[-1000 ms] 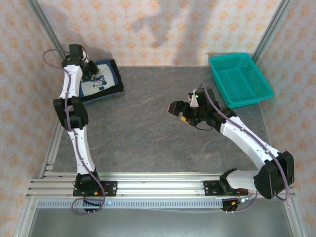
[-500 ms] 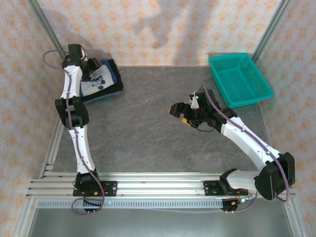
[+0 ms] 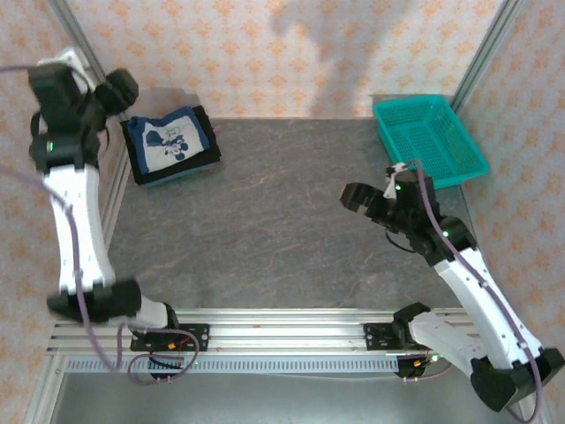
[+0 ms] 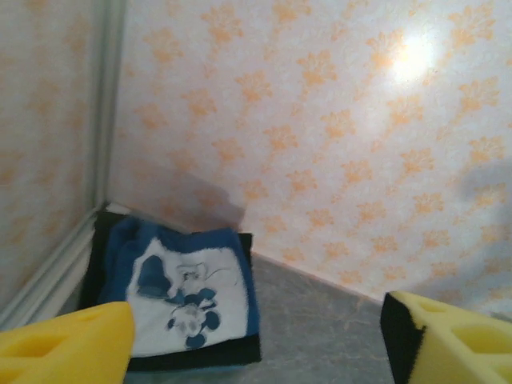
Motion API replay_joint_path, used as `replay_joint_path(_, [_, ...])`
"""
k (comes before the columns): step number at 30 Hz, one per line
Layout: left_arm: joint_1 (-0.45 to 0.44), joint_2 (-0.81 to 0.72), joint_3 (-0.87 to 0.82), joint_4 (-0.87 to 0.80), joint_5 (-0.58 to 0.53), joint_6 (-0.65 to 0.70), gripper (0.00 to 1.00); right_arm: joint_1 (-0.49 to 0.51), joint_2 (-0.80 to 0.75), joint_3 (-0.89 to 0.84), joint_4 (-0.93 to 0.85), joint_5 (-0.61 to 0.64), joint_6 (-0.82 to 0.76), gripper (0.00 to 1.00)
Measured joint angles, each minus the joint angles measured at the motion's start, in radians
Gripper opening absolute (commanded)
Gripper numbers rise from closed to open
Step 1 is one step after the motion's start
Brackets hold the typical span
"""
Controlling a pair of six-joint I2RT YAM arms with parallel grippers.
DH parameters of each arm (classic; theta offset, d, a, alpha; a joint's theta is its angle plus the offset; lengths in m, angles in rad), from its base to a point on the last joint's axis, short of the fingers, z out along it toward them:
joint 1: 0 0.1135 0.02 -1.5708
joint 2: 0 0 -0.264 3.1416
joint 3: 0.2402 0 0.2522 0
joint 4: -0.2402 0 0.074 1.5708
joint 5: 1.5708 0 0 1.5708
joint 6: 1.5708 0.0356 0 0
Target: Fold and stack the t-shirts
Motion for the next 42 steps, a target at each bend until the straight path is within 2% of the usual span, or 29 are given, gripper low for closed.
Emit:
replay_joint_path(3, [0.000,-0.137,-0.244,0.024,-0.066,0.008,0.84,-0.079,-0.011,-0.055,-0.004,0.057,-0.031,0.99])
replay_joint_path(7, [0.000,-0.190,-0.571,0.050,-0.134,0.010,0.82,-0.161,-0.032,-0.186,0.033,0.143,-0.045,0.99])
replay_joint_path(12, [-0.001,-0.299,-0.910,0.125,-0.166,0.007,0.84,-0.185,-0.117,-0.378,0.161,0.304,-0.078,0.99])
replay_joint_path(15, [-0.016,-0.356,-1.018,0.227,-0.202,0.007,0.86,-0.185,-0.151,-0.499,0.315,0.388,-0.124,0.99])
replay_joint_path(18, [-0.028,-0.346,-1.082,0.396,-0.229,0.007,0.86,-0.185,-0.139,-0.618,0.506,0.448,-0.183,0.99])
replay_joint_path(22, [-0.041,-0.268,-1.170,0.604,-0.255,-0.006,0.86,-0.186,-0.039,-0.723,0.731,0.488,-0.249,0.99])
replay_joint_path(27, [-0.054,-0.156,-1.262,0.827,-0.288,-0.031,0.86,-0.187,0.109,-0.782,1.006,0.496,-0.298,1.00])
replay_joint_path(32, [-0.093,-0.026,-1.278,1.007,-0.304,-0.027,0.84,-0.199,0.280,-0.783,1.258,0.486,-0.324,0.99])
replay_joint_path(34, [-0.108,0.003,-1.276,1.039,-0.304,-0.022,0.84,-0.199,0.315,-0.774,1.282,0.479,-0.332,0.99])
replay_joint_path(38, [-0.126,-0.028,-1.229,1.004,-0.341,-0.001,0.90,-0.199,0.286,-0.668,1.159,0.438,-0.346,0.99])
replay_joint_path(42, [-0.115,-0.047,-1.035,0.914,-0.378,0.007,0.86,-0.200,0.217,-0.487,0.951,0.330,-0.328,0.99])
